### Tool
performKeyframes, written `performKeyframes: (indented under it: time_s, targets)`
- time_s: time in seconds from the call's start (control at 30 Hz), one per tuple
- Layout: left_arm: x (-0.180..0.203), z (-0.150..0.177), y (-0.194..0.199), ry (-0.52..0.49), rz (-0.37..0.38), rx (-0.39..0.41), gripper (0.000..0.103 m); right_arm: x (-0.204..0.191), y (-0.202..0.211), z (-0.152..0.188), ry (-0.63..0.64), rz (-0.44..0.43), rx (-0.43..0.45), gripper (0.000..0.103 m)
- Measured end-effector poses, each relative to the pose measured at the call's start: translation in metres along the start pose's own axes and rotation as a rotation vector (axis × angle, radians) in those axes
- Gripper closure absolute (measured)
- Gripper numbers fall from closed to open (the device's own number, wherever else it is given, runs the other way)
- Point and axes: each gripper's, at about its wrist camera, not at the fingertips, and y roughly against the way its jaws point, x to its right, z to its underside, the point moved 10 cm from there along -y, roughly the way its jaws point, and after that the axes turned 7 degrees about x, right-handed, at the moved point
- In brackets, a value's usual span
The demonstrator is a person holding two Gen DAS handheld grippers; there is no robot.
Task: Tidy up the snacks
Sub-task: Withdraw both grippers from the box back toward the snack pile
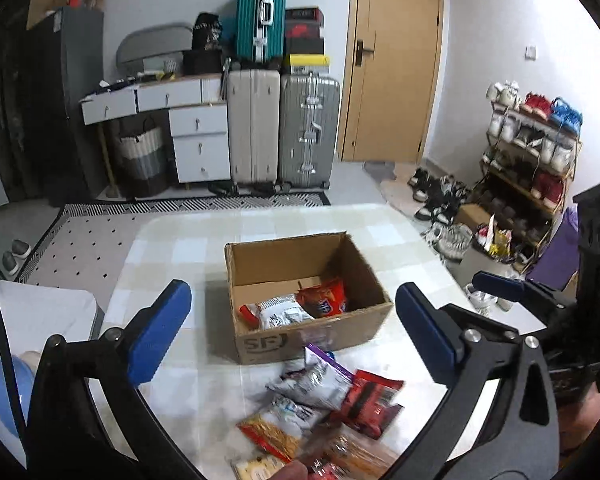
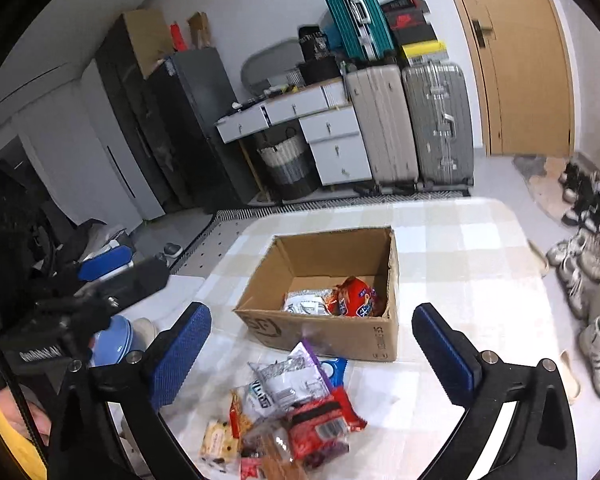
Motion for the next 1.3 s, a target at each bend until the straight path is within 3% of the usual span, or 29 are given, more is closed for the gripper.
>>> performKeyframes:
  time_s: [0.27, 0.4, 0.53, 0.73, 0.9, 1.1, 1.23, 1.3]
  targets:
    - [0.005, -0.003, 0.099, -0.018, -0.109, 0.072, 0.001, -0.031, 0.067, 0.005, 0.034, 0.037, 0.102, 0.001]
    - [0.011, 0.004, 0.148, 0.03, -0.068, 0.08, 0.001, -0.05, 0.104, 0.002, 0.09, 0.054, 0.207, 0.001]
    - [0.005, 0.023, 0.188, 0.058, -0.098, 0.114, 0.001, -0.064, 0.132, 0.012, 0.119, 0.052, 0.259, 0.0]
    - [-0.022, 0.068, 0.215, 0.07, -0.188, 0.199, 0.001, -0.069, 0.14, 0.056, 0.151, 0.054, 0.248, 0.001]
    - [-0.037, 0.101, 0.204, 0.119, -0.142, 0.21, 0.001, -0.065, 0.127, 0.1, 0.148, 0.017, 0.214, 0.001]
    - [-0.04, 0.132, 0.149, 0.125, -0.079, 0.174, 0.001, -0.051, 0.1, 0.131, 0.146, 0.005, 0.187, 0.001]
    - [-0.04, 0.162, 0.107, 0.116, -0.067, 0.071, 0.001, -0.046, 0.073, 0.16, 0.102, -0.05, 0.055, 0.001]
    - [-0.041, 0.17, 0.095, 0.139, -0.063, 0.052, 0.001, -0.045, 0.066, 0.169, 0.113, -0.045, 0.031, 0.001]
